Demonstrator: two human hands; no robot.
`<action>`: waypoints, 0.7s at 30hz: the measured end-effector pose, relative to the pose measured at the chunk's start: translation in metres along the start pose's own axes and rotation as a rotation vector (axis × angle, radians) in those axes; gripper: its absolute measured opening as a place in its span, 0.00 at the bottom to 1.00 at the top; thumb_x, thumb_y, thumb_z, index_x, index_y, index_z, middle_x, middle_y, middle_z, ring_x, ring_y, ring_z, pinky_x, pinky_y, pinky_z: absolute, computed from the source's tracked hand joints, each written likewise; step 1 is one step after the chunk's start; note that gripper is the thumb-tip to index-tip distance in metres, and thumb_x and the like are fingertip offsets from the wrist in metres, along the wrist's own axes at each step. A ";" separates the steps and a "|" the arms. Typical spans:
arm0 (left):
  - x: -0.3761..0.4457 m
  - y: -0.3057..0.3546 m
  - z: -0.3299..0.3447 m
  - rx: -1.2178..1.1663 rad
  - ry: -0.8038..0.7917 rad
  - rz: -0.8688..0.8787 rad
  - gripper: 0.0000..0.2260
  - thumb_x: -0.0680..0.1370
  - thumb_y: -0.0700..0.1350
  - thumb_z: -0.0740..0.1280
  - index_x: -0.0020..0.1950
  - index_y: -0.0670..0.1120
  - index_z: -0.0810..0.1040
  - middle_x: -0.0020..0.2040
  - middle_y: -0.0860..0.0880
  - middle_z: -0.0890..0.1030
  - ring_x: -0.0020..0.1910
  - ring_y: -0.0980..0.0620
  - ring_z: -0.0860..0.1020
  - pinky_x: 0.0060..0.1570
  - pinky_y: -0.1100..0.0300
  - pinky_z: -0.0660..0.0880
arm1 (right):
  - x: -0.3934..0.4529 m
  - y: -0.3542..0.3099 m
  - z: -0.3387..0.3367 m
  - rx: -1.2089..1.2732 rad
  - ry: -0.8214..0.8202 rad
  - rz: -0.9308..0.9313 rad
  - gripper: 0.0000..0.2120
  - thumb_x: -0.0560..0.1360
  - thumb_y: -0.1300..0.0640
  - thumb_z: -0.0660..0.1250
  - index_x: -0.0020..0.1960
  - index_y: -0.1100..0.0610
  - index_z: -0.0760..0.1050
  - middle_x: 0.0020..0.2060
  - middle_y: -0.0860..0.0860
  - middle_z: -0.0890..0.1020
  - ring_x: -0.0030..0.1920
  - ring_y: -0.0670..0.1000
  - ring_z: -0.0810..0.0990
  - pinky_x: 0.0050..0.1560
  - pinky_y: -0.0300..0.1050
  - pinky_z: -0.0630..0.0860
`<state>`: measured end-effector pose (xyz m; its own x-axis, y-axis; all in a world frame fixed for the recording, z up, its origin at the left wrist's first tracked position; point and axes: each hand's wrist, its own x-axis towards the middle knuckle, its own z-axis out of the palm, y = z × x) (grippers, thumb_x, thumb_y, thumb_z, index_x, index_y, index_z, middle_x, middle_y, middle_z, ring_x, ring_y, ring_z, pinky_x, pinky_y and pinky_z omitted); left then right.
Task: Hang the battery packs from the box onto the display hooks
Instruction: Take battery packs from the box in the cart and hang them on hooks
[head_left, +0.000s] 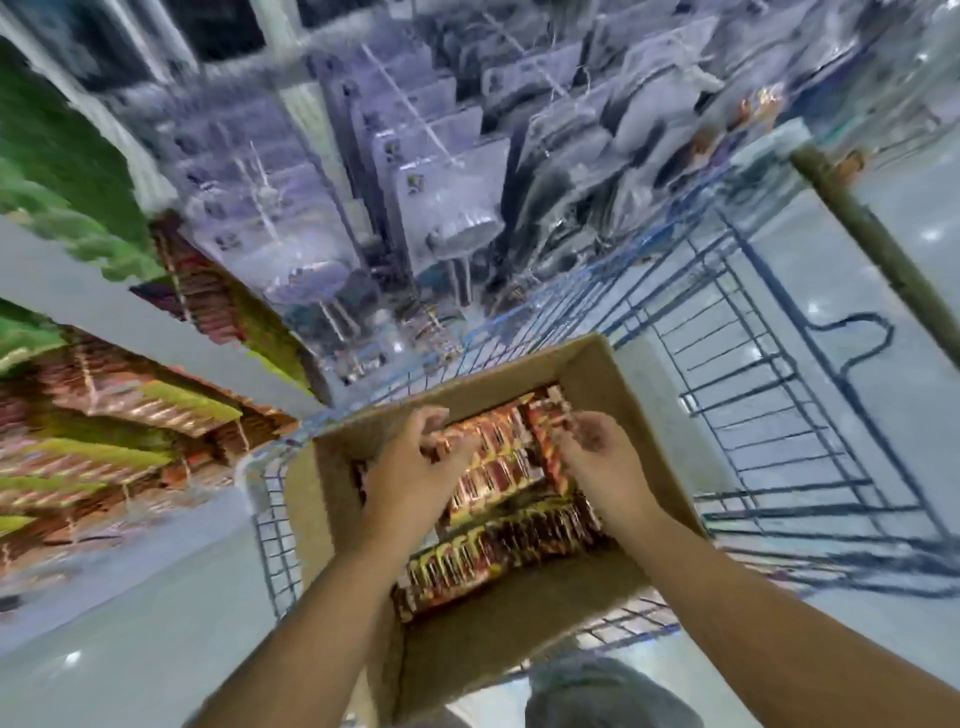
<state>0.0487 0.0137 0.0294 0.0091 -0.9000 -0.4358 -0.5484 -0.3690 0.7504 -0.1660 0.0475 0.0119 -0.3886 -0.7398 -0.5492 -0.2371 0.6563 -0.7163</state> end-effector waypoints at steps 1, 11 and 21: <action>0.006 -0.010 0.015 0.041 0.000 -0.009 0.16 0.77 0.61 0.74 0.61 0.62 0.75 0.53 0.64 0.74 0.52 0.61 0.78 0.53 0.55 0.77 | 0.013 0.013 0.001 -0.047 0.005 0.010 0.16 0.78 0.45 0.73 0.61 0.50 0.75 0.56 0.52 0.81 0.56 0.51 0.81 0.56 0.40 0.77; 0.086 -0.090 0.129 0.513 -0.048 0.078 0.24 0.80 0.57 0.71 0.73 0.50 0.74 0.70 0.46 0.73 0.70 0.45 0.71 0.66 0.50 0.72 | 0.092 0.101 0.052 -0.406 0.074 0.163 0.28 0.80 0.41 0.68 0.73 0.55 0.71 0.69 0.58 0.74 0.71 0.61 0.72 0.72 0.58 0.71; 0.116 -0.131 0.174 0.847 0.030 0.165 0.31 0.77 0.57 0.73 0.76 0.45 0.71 0.72 0.40 0.73 0.71 0.38 0.69 0.69 0.43 0.66 | 0.113 0.123 0.086 -0.621 0.183 0.215 0.39 0.80 0.42 0.69 0.81 0.60 0.57 0.78 0.60 0.62 0.79 0.60 0.60 0.78 0.57 0.61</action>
<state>-0.0237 -0.0023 -0.2055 -0.1099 -0.9370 -0.3316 -0.9832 0.0536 0.1744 -0.1626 0.0316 -0.1750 -0.6157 -0.5826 -0.5305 -0.5836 0.7896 -0.1898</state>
